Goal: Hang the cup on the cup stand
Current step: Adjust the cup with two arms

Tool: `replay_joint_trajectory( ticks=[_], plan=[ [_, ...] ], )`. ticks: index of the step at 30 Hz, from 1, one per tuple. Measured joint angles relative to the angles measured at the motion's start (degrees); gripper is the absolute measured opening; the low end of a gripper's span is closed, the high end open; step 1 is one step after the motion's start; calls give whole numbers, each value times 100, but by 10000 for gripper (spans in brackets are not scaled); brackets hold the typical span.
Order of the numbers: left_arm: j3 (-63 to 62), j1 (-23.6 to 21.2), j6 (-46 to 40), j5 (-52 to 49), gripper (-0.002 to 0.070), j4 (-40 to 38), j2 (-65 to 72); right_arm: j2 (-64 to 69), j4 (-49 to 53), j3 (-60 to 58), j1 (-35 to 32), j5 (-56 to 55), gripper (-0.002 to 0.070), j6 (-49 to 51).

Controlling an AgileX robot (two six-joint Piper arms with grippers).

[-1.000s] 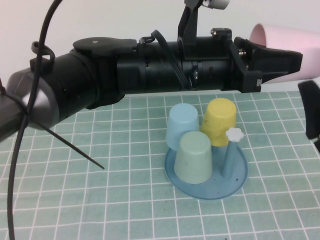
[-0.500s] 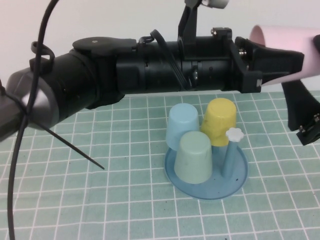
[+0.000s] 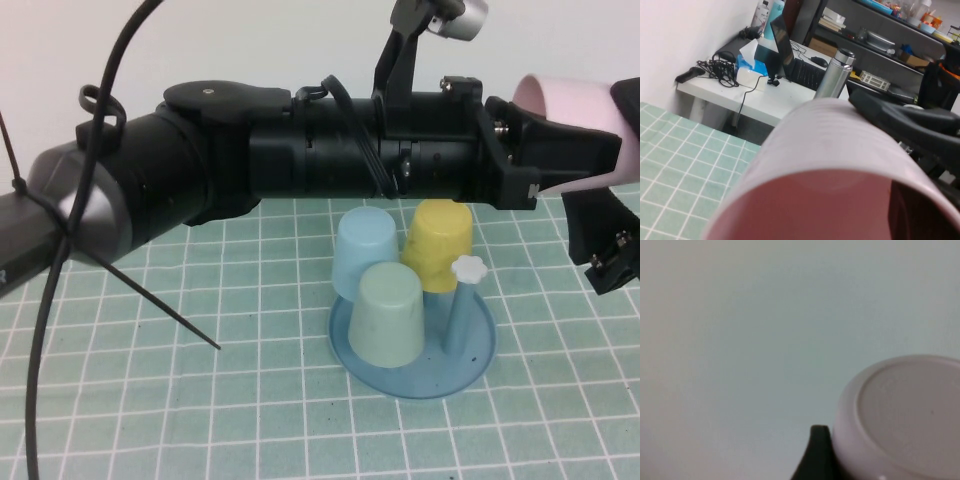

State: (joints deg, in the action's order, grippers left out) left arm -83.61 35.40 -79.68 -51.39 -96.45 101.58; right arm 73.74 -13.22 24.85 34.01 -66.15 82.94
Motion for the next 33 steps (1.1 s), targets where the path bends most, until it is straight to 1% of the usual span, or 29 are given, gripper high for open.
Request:
replay_joint_trajectory(
  ticks=[2,4,6,8,11,16,18,19,21,23,29,33],
  plan=[
    [0,0,21,-12,10,0,10,0,-11,11,0,0,615,-41],
    [0,0,48,-58,10,-11,10,0,-13,11,0,0,597,-83],
    [0,0,48,-154,17,-36,10,0,-13,11,0,-44,591,-178],
    [0,-24,48,-275,50,-78,24,0,7,11,0,-90,589,-234],
    [0,-123,48,-596,162,-109,23,0,31,22,11,-99,589,-370],
    [0,-239,232,-1182,426,-108,26,0,31,44,11,-99,589,-778],
    [0,-289,344,-1322,494,-67,26,0,21,44,11,-99,588,-1051],
    [0,-313,366,-1374,517,-35,26,0,21,44,11,-87,588,-1206],
    [0,-407,463,-1444,541,96,26,0,21,44,-7,-55,588,-1591],
    [0,-539,500,-1595,550,181,26,-57,21,44,-58,1,588,-2000],
    [0,-961,399,-1761,547,158,16,-565,67,44,-156,40,587,-3569],
    [0,-1200,623,-1760,540,190,-33,-1000,462,44,-156,87,587,-4579]
  ],
)
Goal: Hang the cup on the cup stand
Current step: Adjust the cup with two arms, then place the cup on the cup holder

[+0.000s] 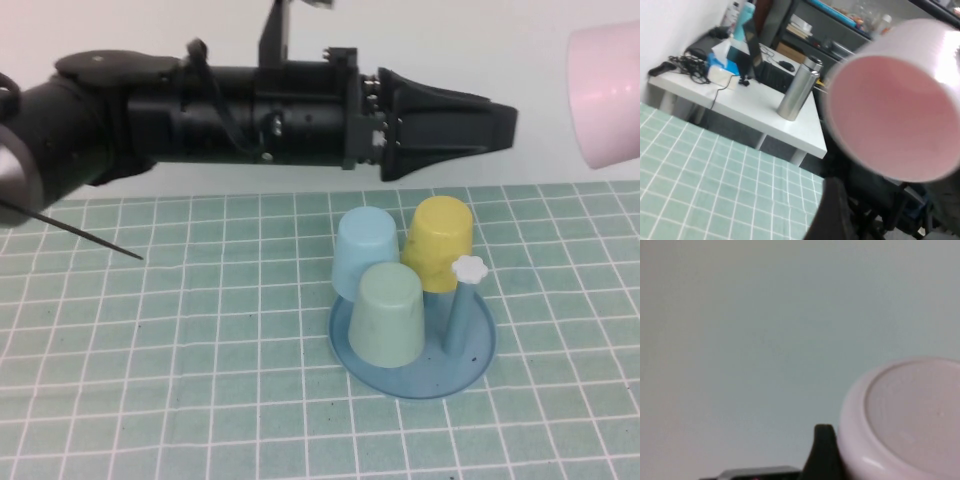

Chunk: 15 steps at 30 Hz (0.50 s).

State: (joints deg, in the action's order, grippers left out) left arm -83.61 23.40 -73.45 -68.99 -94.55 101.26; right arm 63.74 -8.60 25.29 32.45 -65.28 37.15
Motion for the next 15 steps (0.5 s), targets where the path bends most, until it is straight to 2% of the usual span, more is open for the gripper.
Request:
replay_joint_trajectory(
  ticks=[3,8,12,15],
  plan=[
    [0,-109,150,0,506,165,-118,-364,432,14,0,598,587,-749],
    [0,-156,231,-35,398,949,-517,-948,1165,343,0,2923,587,-2283],
    [0,-156,919,2,365,1960,-930,-1206,1416,887,0,4812,587,-3050],
    [0,-156,1659,273,355,2923,-1257,-1191,1440,1195,0,5824,587,-3261]
  ],
)
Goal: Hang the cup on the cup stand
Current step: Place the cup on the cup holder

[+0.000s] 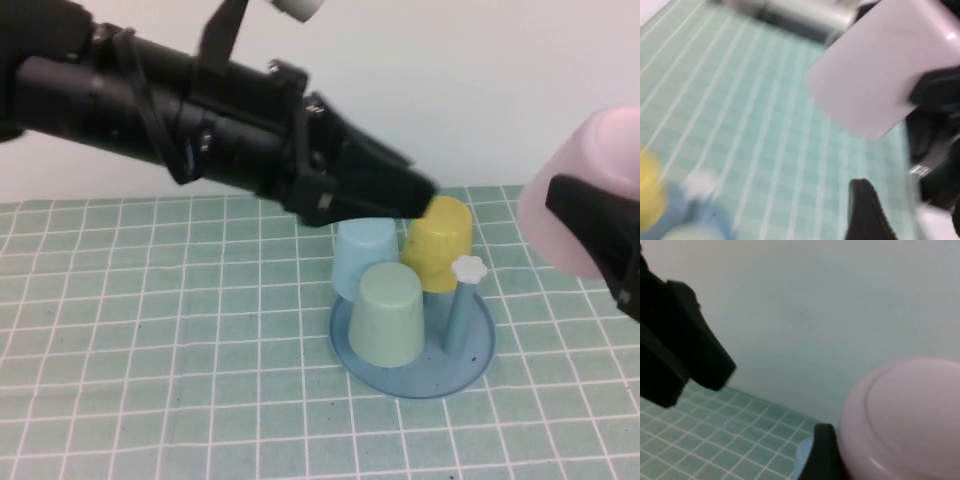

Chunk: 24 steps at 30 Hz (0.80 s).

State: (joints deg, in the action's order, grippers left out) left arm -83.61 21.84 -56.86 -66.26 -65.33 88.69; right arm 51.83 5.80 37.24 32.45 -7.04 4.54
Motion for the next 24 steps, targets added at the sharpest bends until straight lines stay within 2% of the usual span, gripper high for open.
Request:
replay_joint_trajectory(
  ticks=[5,9,16,24],
  plan=[
    [0,-3,1056,264,347,1730,-443,238,23,96,0,402,587,-79],
    [0,-3,1768,307,347,2466,-631,686,23,95,0,190,587,-122],
    [0,-3,2221,-150,346,2988,-677,1632,-278,107,0,-796,586,-628],
    [0,-3,2265,-229,346,3098,-686,2684,-2001,130,0,-2091,586,-1305]
  ],
)
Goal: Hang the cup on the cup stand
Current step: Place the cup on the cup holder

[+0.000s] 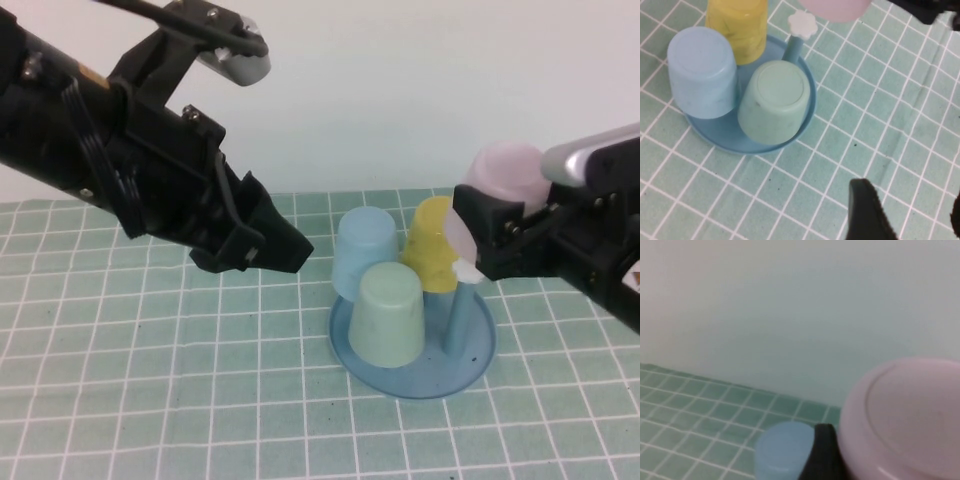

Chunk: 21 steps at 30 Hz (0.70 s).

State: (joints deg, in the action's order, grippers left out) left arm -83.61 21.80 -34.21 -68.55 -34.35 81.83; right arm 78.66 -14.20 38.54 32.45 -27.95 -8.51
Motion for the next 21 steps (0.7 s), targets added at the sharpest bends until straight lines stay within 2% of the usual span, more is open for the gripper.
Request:
replay_joint_trajectory(
  ticks=[4,21],
  plan=[
    [0,0,0,-14,345,92,0,379,-302,0,0,-51,586,-154],
    [0,0,5,-14,344,94,0,1103,-348,13,0,-286,586,-161]
  ],
)
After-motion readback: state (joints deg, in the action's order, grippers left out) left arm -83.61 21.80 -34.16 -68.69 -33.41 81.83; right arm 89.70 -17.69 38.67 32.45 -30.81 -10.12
